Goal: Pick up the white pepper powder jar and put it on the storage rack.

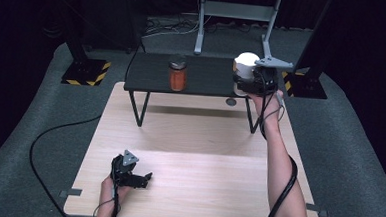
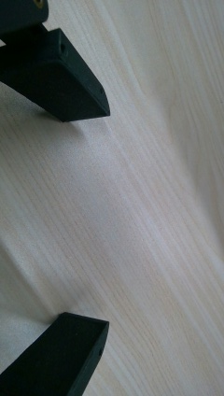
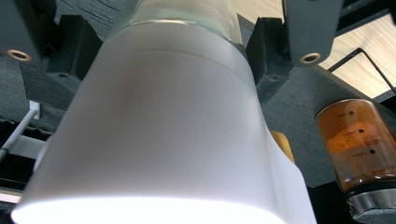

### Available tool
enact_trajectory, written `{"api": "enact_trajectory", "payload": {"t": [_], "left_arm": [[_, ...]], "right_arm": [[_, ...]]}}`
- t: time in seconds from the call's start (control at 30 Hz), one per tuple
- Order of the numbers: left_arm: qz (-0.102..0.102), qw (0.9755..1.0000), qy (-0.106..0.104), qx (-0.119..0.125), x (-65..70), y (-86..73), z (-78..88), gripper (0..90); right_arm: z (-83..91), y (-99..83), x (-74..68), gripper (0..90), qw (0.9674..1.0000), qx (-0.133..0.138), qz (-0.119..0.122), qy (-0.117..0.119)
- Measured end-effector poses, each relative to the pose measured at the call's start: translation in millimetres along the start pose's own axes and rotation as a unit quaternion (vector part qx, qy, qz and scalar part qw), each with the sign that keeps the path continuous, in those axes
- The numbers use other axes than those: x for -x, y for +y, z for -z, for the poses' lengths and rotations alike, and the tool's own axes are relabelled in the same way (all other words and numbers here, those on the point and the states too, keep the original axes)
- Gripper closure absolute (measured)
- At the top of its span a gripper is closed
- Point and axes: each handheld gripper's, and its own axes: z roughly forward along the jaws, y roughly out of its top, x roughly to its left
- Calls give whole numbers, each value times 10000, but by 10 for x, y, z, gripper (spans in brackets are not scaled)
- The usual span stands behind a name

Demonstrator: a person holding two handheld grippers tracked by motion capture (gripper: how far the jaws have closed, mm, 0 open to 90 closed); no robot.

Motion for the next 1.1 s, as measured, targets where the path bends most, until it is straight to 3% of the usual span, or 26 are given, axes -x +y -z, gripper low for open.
{"api": "enact_trajectory", "payload": {"t": [0.53, 1.1], "left_arm": [[-3, 10000, -3, -4, -1, 1, 1, 11], [-14, 10000, -9, -2, -3, 1, 3, 14]], "right_arm": [[-148, 36, -41, 298, 9999, -65, -69, 62], [-228, -35, 73, 299, 9993, -31, -340, 123]]}}
